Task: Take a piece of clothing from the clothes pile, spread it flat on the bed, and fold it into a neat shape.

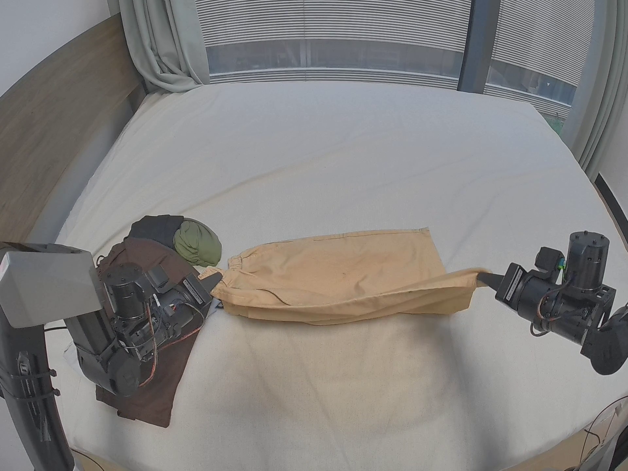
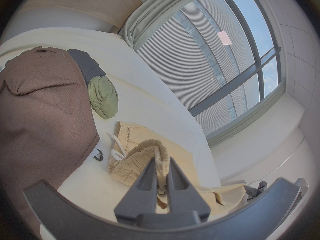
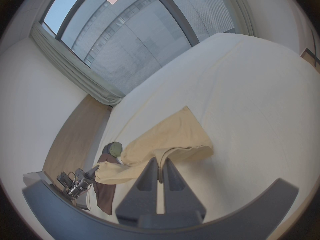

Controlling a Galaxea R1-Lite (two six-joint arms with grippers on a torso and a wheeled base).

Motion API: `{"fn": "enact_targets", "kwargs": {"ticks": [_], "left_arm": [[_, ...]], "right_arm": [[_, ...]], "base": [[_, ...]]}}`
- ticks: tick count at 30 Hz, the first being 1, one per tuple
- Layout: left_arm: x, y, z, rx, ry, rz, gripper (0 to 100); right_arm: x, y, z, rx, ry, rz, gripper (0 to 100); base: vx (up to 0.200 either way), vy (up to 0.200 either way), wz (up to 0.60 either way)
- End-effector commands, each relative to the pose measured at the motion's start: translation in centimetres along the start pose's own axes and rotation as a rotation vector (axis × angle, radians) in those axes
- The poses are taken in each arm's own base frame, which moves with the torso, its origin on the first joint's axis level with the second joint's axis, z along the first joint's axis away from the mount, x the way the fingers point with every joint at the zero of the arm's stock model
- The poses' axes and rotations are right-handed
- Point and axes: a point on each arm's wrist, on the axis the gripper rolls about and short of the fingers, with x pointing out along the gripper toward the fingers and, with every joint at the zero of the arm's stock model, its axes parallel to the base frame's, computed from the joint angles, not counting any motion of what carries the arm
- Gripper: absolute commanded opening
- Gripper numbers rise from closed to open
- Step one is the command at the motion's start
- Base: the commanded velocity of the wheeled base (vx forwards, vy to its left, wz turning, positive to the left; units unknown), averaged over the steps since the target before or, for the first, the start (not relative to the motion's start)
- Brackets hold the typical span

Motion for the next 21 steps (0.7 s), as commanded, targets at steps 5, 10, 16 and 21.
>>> {"fn": "enact_targets", "kwargs": {"ticks": [5, 10, 16, 21], "left_arm": [[0.3, 0.0, 0.1, -0.024, -0.01, -0.004, 0], [0.5, -0.1, 0.3, -0.024, -0.021, -0.004, 0], [0.9, 0.0, 0.4, -0.028, -0.042, 0.005, 0], [1.1, 0.0, 0.5, -0.029, -0.049, -0.001, 0]], "right_arm": [[0.8, 0.5, 1.3, 0.0, -0.036, 0.014, 0], [1.2, 0.5, 1.6, 0.004, -0.03, 0.001, 0], [1.6, 0.9, 2.4, 0.004, -0.023, -0.008, 0], [2.1, 1.4, 3.4, 0.006, -0.017, -0.017, 0]], "base": [[0.0, 0.0, 0.0], [0.0, 0.0, 0.0], [0.0, 0.0, 0.0], [0.0, 0.0, 0.0]]}}
